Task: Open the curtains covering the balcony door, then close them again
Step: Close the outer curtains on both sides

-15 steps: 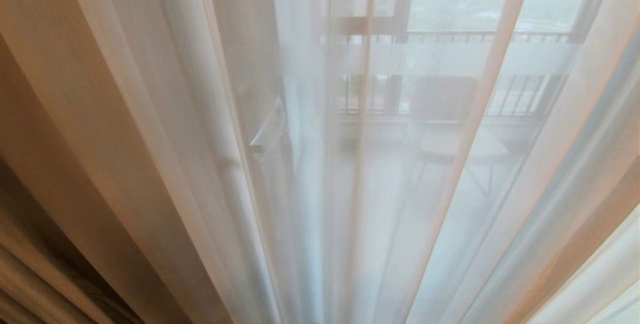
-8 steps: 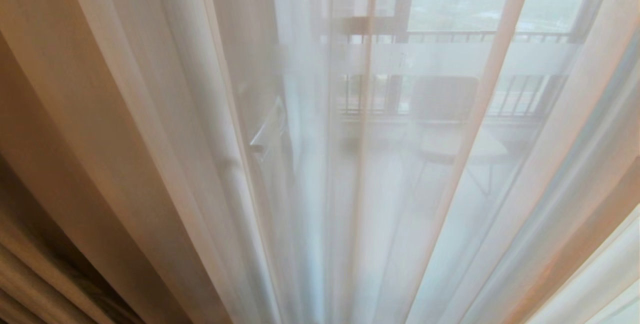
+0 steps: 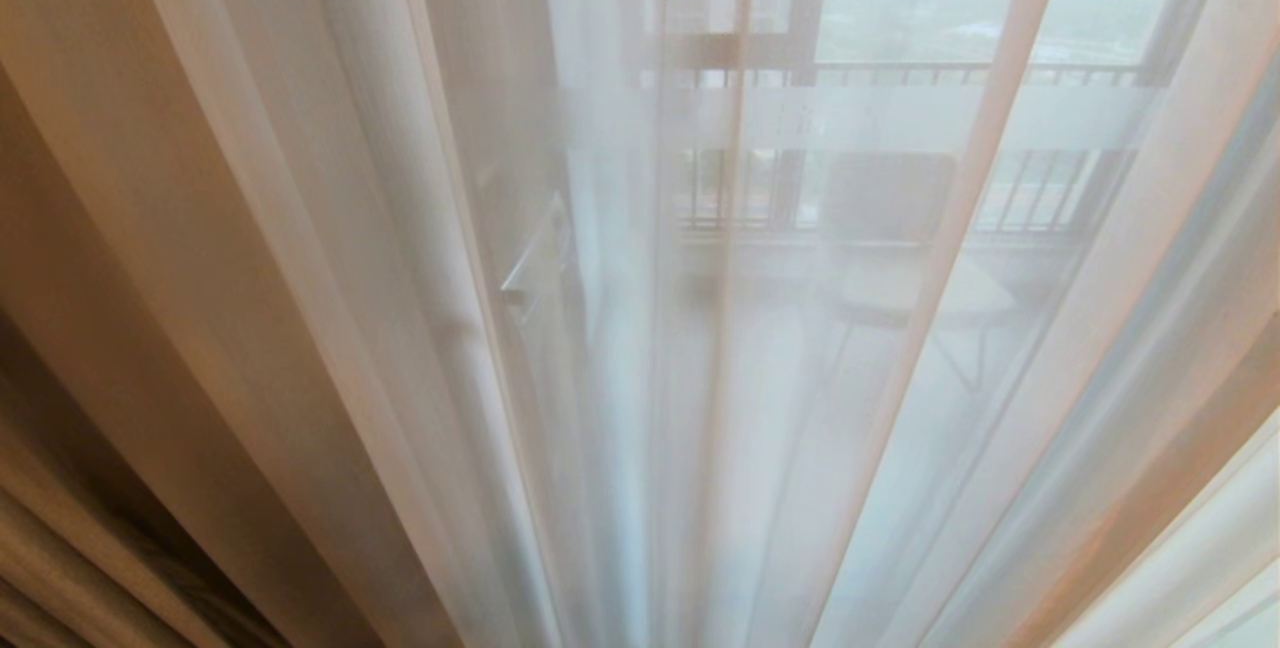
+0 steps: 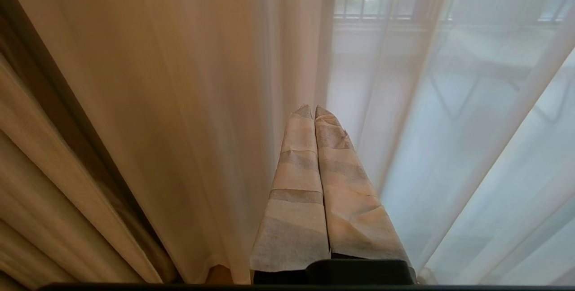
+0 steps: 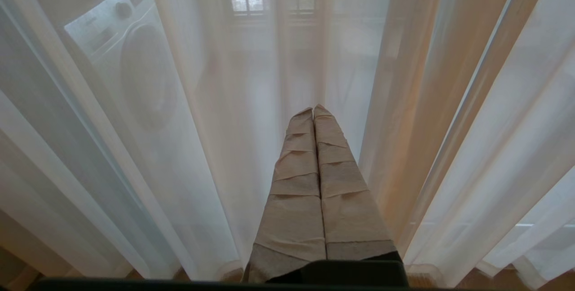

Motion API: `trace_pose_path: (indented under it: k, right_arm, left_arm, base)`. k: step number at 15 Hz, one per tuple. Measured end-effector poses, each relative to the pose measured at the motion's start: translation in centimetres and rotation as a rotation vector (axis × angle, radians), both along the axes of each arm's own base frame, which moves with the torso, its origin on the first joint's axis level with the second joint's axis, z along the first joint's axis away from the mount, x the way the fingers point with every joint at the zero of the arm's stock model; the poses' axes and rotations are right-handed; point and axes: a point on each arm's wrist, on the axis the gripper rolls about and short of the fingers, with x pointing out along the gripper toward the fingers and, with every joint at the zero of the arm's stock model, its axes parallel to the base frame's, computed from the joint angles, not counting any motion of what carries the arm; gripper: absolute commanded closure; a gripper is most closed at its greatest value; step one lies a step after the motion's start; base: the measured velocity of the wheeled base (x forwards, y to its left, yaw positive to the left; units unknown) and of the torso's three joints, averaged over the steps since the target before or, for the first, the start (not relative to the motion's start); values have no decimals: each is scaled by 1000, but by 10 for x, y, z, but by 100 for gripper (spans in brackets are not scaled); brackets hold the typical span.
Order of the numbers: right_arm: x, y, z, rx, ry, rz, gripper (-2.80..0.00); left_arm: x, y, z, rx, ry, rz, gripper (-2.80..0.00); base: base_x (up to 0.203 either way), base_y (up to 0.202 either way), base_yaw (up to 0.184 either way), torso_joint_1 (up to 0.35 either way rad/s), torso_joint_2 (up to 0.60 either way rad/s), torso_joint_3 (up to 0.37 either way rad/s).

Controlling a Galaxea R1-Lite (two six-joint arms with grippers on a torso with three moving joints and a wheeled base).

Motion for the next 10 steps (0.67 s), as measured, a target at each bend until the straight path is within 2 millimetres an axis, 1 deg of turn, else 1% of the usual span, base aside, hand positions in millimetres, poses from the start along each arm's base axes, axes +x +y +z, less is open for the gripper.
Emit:
trace_pose_path:
  k: [2,4,7,10]
  right_arm:
    - [0,0,0,0,0,0,0]
    - [0,0,0,0,0,0,0]
    - [0,0,0,0,0,0,0]
    - [0,0,0,0,0,0,0]
  left_arm:
    - [-1,0,2,4,-9,1,0]
    - [-3,0,15,4,-40,12,0]
    - [-6,2,51,0,-90,79,0]
    - [0,5,98,-8,-102,207,0]
  base:
    - [0,0,0,0,0,0]
    - [0,0,0,0,0,0]
    - [0,0,0,0,0,0]
    - [0,0,0,0,0,0]
